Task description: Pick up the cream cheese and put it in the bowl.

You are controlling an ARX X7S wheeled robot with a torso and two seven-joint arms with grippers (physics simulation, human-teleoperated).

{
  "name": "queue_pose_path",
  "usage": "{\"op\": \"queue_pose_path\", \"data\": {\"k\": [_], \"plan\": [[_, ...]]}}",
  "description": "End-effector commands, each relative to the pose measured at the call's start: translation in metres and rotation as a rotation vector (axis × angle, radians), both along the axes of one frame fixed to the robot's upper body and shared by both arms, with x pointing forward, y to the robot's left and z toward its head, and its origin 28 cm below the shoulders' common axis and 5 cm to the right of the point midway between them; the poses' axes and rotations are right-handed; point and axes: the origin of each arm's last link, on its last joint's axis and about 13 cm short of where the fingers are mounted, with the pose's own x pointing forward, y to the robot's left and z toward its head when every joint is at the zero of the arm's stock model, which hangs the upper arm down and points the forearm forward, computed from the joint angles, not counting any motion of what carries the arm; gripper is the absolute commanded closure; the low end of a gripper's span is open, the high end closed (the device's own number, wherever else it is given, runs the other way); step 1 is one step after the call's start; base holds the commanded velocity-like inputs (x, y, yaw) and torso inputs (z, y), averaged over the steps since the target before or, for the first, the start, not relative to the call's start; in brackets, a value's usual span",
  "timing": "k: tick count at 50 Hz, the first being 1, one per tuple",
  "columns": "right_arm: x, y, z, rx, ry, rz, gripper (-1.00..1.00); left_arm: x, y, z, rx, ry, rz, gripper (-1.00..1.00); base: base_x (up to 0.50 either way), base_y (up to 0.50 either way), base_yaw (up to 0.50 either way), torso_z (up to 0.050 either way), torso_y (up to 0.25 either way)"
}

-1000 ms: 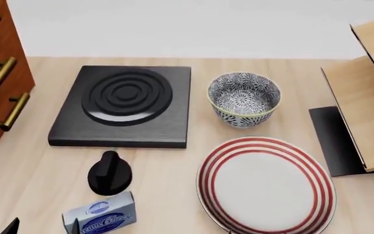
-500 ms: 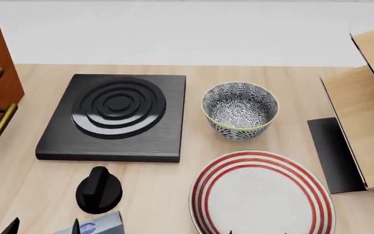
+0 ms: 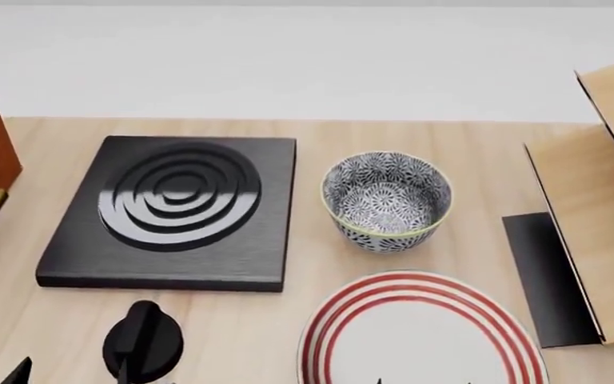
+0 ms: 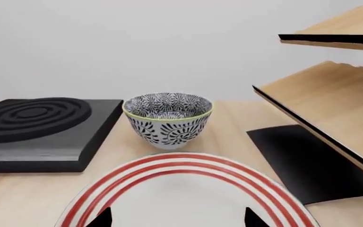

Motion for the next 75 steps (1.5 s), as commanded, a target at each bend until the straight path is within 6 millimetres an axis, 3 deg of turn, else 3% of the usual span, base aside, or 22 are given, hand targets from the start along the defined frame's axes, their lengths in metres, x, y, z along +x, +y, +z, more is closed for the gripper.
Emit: {"op": "queue_pose_path", "data": {"k": [1, 64, 75], "plan": [[0.000, 0.000, -0.001, -0.002, 0.000, 0.000, -1.00, 0.000, 0.000, 0.000, -0.002, -0.001, 0.000, -1.00, 0.13, -0.04, 0.00, 0.000, 0.000], [-0.001, 0.000, 0.005, -0.015, -0.010, 0.006, -1.00, -0.002, 0.001, 0.001, 0.011, 0.003, 0.001, -1.00, 0.18, -0.01, 0.00, 0.000, 0.000], [-0.003, 0.001, 0.008, -0.024, -0.017, 0.009, -1.00, -0.010, 0.006, 0.029, 0.024, -0.023, 0.004, -1.00, 0.00, 0.00, 0.00, 0.000, 0.000]]}}
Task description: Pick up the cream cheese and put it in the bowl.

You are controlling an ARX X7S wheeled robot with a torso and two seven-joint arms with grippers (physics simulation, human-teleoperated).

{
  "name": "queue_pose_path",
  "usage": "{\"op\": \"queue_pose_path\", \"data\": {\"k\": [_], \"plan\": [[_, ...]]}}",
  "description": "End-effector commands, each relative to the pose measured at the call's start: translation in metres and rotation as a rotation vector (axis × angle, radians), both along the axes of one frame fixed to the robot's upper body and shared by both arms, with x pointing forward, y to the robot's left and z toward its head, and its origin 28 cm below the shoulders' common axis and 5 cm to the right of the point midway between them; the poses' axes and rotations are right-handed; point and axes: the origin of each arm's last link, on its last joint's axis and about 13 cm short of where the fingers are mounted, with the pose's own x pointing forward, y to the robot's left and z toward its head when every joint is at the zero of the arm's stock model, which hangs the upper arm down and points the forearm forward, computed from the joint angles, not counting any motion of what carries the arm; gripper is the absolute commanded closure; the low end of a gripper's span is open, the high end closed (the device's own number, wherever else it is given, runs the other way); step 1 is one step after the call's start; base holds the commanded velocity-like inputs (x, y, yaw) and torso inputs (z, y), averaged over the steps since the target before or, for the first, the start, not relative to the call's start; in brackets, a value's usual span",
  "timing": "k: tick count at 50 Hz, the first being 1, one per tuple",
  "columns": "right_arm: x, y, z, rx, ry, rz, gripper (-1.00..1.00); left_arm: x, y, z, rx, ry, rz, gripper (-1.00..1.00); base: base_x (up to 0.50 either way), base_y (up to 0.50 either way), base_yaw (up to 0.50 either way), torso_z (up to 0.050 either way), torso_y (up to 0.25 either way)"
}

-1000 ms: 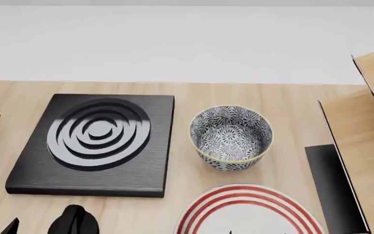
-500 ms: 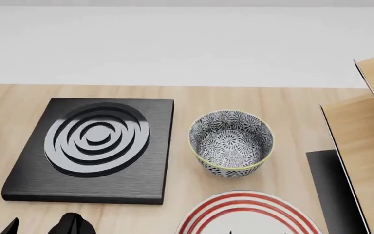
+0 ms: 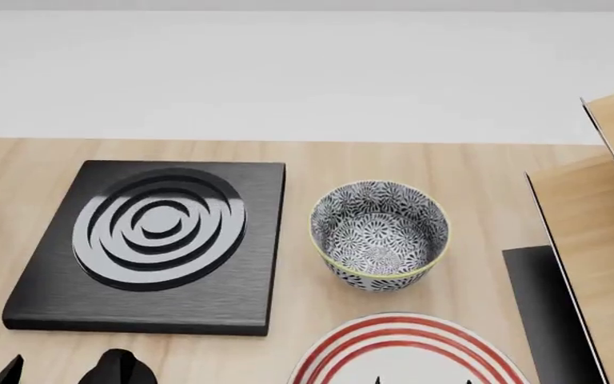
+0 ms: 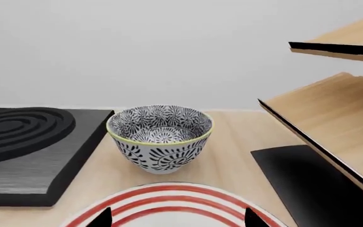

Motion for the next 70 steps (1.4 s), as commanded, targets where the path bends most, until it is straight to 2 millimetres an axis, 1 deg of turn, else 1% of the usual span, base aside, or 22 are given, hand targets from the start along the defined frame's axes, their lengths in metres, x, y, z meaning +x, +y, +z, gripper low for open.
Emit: {"op": "queue_pose_path", "data": {"k": [1, 11, 15, 20, 26, 30, 33, 35, 38, 40, 55, 56, 57, 59, 63, 70], "plan": [[-0.002, 0.001, 0.005, -0.011, -0.010, 0.004, -1.00, -0.007, 0.005, 0.025, 0.013, -0.020, 0.001, -1.00, 0.00, 0.00, 0.00, 0.000, 0.000], [-0.004, -0.001, 0.035, -0.044, -0.055, 0.002, -1.00, -0.020, 0.005, 0.070, 0.065, -0.075, -0.031, -1.00, 0.00, 0.00, 0.00, 0.000, 0.000], [-0.006, -0.002, 0.053, -0.061, -0.080, 0.013, -1.00, -0.025, 0.004, 0.086, 0.081, -0.103, -0.046, -1.00, 0.00, 0.00, 0.00, 0.000, 0.000], [-0.006, -0.003, 0.073, -0.078, -0.109, 0.017, -1.00, -0.026, 0.002, 0.104, 0.101, -0.141, -0.040, -1.00, 0.00, 0.00, 0.00, 0.000, 0.000], [-0.007, -0.005, 0.093, -0.094, -0.133, 0.029, -1.00, -0.027, 0.002, 0.119, 0.121, -0.164, -0.042, -1.00, 0.00, 0.00, 0.00, 0.000, 0.000], [-0.008, -0.006, 0.101, -0.081, -0.138, 0.040, -1.00, -0.030, 0.002, 0.130, 0.126, -0.193, -0.040, -1.00, 0.00, 0.00, 0.00, 0.000, 0.000], [-0.008, -0.006, 0.104, -0.086, -0.137, 0.051, -1.00, -0.032, 0.002, 0.137, 0.128, -0.211, -0.032, -1.00, 0.00, 0.00, 0.00, 0.000, 0.000], [-0.008, -0.007, 0.108, -0.082, -0.146, 0.046, -1.00, -0.034, 0.002, 0.140, 0.136, -0.216, -0.038, -1.00, 0.00, 0.00, 0.00, 0.000, 0.000], [-0.006, -0.006, 0.104, -0.111, -0.136, 0.036, -1.00, -0.034, 0.004, 0.144, 0.128, -0.228, -0.029, -1.00, 0.00, 0.00, 0.00, 0.000, 0.000], [-0.006, -0.006, 0.099, -0.108, -0.137, 0.021, -1.00, -0.032, 0.006, 0.140, 0.126, -0.225, -0.024, -1.00, 0.00, 0.00, 0.00, 0.000, 0.000], [-0.006, -0.007, 0.099, -0.108, -0.137, 0.021, -1.00, -0.032, 0.006, 0.140, 0.126, -0.225, -0.024, -1.00, 0.00, 0.00, 0.00, 0.000, 0.000], [-0.006, -0.006, 0.099, -0.103, -0.134, 0.032, -1.00, -0.034, 0.007, 0.143, 0.130, -0.253, -0.001, -1.00, 0.00, 0.00, 0.00, 0.000, 0.000], [-0.006, -0.005, 0.100, -0.108, -0.132, 0.031, -1.00, -0.033, 0.006, 0.139, 0.151, -0.226, -0.009, -1.00, 0.00, 0.00, 0.00, 0.000, 0.000], [-0.005, -0.005, 0.102, -0.119, -0.133, 0.030, -1.00, -0.035, 0.007, 0.142, 0.125, -0.242, 0.001, -1.00, 0.00, 0.00, 0.00, 0.000, 0.000], [-0.005, -0.004, 0.106, -0.121, -0.142, 0.033, -1.00, -0.034, 0.009, 0.142, 0.128, -0.235, 0.023, -1.00, 0.00, 0.00, 0.00, 0.000, 0.000], [-0.006, -0.004, 0.110, -0.129, -0.149, 0.034, -1.00, -0.036, 0.025, 0.141, 0.132, -0.240, 0.113, -1.00, 0.00, 0.00, 0.00, 0.000, 0.000]]}}
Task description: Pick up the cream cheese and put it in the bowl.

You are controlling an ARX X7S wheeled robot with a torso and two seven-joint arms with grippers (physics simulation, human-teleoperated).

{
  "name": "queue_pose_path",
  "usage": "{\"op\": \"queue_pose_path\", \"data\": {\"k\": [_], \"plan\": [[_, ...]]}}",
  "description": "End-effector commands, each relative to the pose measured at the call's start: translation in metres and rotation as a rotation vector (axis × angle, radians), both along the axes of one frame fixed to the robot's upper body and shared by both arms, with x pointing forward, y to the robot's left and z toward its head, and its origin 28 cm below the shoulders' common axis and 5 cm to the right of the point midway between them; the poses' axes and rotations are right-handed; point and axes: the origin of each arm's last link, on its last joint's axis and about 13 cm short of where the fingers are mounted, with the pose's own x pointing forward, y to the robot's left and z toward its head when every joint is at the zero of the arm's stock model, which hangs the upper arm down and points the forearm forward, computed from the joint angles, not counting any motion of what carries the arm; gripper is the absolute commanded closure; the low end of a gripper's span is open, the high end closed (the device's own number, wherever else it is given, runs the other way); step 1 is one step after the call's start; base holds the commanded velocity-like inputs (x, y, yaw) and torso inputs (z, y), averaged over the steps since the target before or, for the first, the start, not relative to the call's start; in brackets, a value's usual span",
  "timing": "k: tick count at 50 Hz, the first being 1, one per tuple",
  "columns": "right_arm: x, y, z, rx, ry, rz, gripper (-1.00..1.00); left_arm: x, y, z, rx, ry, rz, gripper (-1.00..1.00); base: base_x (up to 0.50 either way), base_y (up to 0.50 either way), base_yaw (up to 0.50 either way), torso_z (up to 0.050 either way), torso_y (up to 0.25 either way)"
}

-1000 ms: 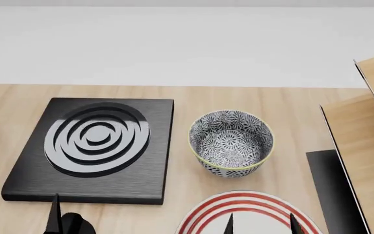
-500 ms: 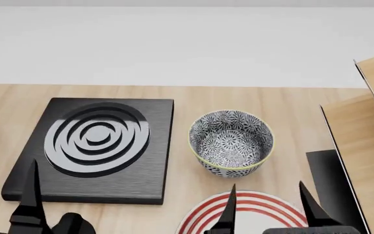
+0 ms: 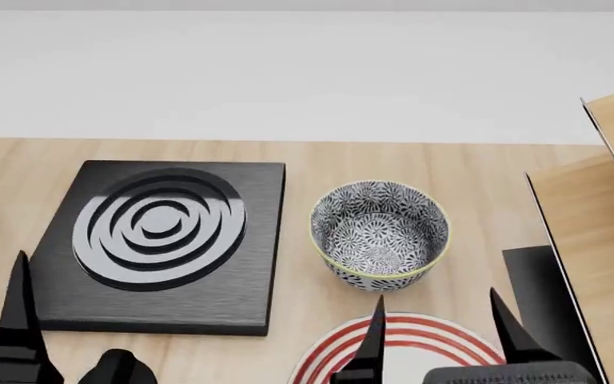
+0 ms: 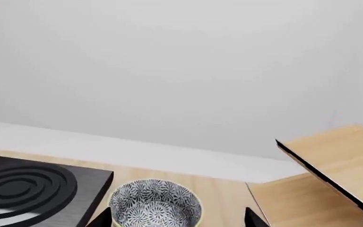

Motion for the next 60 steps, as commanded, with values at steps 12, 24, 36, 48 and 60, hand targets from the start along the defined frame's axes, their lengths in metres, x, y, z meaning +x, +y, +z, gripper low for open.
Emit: {"op": "queue_pose_path", "data": {"k": [12, 24, 36, 48, 60], "plan": [[-0.002, 0.000, 0.008, -0.009, -0.022, -0.006, -1.00, 0.001, 0.051, -0.001, -0.030, -0.031, 0.263, -1.00, 0.00, 0.00, 0.00, 0.000, 0.000], [0.001, -0.001, 0.008, -0.015, -0.024, -0.009, -1.00, -0.001, 0.081, -0.018, -0.093, -0.039, 0.399, -1.00, 0.00, 0.00, 0.00, 0.000, 0.000], [0.002, -0.003, 0.007, -0.015, -0.023, -0.012, -1.00, -0.007, 0.090, -0.017, -0.102, -0.054, 0.476, -1.00, 0.00, 0.00, 0.00, 0.000, 0.000], [0.006, -0.002, 0.006, -0.017, -0.019, -0.006, -1.00, -0.006, 0.094, -0.018, -0.088, -0.055, 0.548, -1.00, 0.00, 0.00, 0.00, 0.000, 0.000], [0.000, -0.001, 0.013, -0.020, -0.001, 0.014, -1.00, -0.005, 0.094, -0.019, -0.104, -0.051, 0.534, -1.00, 0.00, 0.00, 0.00, 0.000, 0.000]]}}
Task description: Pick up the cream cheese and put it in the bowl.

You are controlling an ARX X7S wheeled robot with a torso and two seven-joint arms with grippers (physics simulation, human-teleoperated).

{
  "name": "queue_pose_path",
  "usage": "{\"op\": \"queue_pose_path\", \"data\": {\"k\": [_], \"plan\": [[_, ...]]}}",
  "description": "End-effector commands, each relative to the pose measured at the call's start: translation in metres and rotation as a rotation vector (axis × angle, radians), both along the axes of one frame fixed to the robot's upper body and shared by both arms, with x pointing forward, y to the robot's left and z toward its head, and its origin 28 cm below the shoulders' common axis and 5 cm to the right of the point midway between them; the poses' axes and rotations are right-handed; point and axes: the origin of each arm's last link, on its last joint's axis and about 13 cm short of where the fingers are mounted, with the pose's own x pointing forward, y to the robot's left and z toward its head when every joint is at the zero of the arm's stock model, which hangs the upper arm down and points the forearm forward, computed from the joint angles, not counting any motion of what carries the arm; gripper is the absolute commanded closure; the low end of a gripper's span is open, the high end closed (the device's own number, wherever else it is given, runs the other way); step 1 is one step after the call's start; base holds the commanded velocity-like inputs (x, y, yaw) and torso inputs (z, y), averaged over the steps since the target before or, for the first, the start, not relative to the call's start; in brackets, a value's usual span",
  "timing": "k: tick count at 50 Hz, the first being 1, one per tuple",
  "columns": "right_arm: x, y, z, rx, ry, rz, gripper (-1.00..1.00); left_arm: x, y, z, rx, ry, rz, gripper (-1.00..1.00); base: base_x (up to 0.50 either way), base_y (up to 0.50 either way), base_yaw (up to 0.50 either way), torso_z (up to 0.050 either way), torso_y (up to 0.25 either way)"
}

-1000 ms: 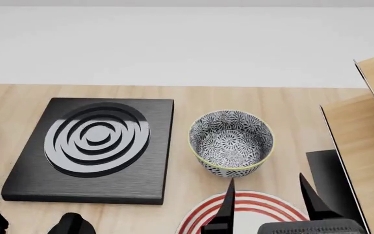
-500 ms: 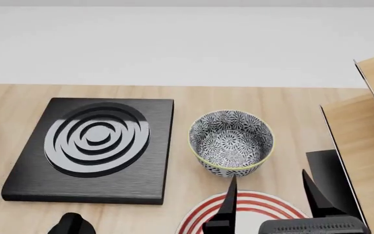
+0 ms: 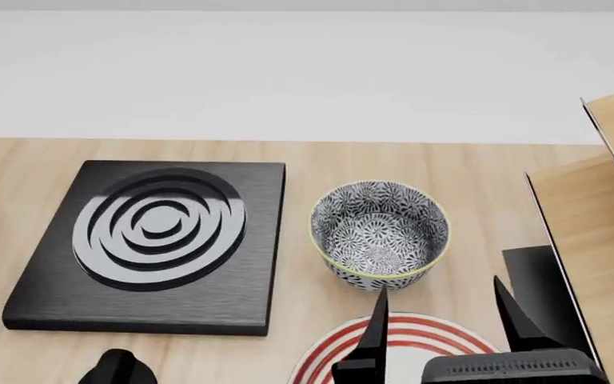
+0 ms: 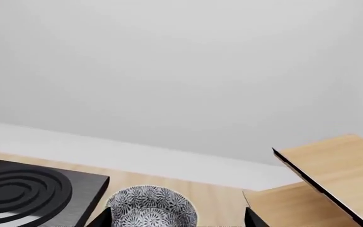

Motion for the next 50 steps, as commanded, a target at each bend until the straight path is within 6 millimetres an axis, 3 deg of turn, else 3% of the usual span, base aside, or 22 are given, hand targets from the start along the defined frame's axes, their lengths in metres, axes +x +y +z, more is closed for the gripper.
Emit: {"op": "queue_pose_path", "data": {"k": [1, 15, 17, 19, 24, 50], "plan": [[-0.004, 0.001, 0.008, 0.003, 0.017, 0.024, -1.00, 0.001, 0.001, -0.001, -0.009, -0.001, 0.005, -1.00, 0.00, 0.00, 0.00, 0.000, 0.000], [-0.014, 0.003, 0.041, 0.039, 0.092, 0.129, -1.00, 0.001, 0.000, -0.003, -0.007, 0.005, 0.005, -1.00, 0.00, 0.00, 0.00, 0.000, 0.000], [-0.014, 0.002, 0.033, 0.040, 0.091, 0.125, -1.00, 0.001, 0.000, -0.003, -0.006, 0.002, 0.006, -1.00, 0.00, 0.00, 0.00, 0.000, 0.000], [-0.013, 0.002, 0.048, 0.050, 0.091, 0.126, -1.00, 0.001, 0.000, -0.002, -0.005, -0.002, 0.002, -1.00, 0.00, 0.00, 0.00, 0.000, 0.000], [-0.017, 0.001, 0.057, 0.061, 0.083, 0.128, -1.00, 0.000, 0.000, -0.002, -0.004, -0.004, 0.007, -1.00, 0.00, 0.00, 0.00, 0.000, 0.000], [-0.016, 0.003, 0.049, 0.060, 0.100, 0.134, -1.00, 0.001, 0.001, -0.004, 0.004, -0.006, 0.017, -1.00, 0.00, 0.00, 0.00, 0.000, -0.095]]}}
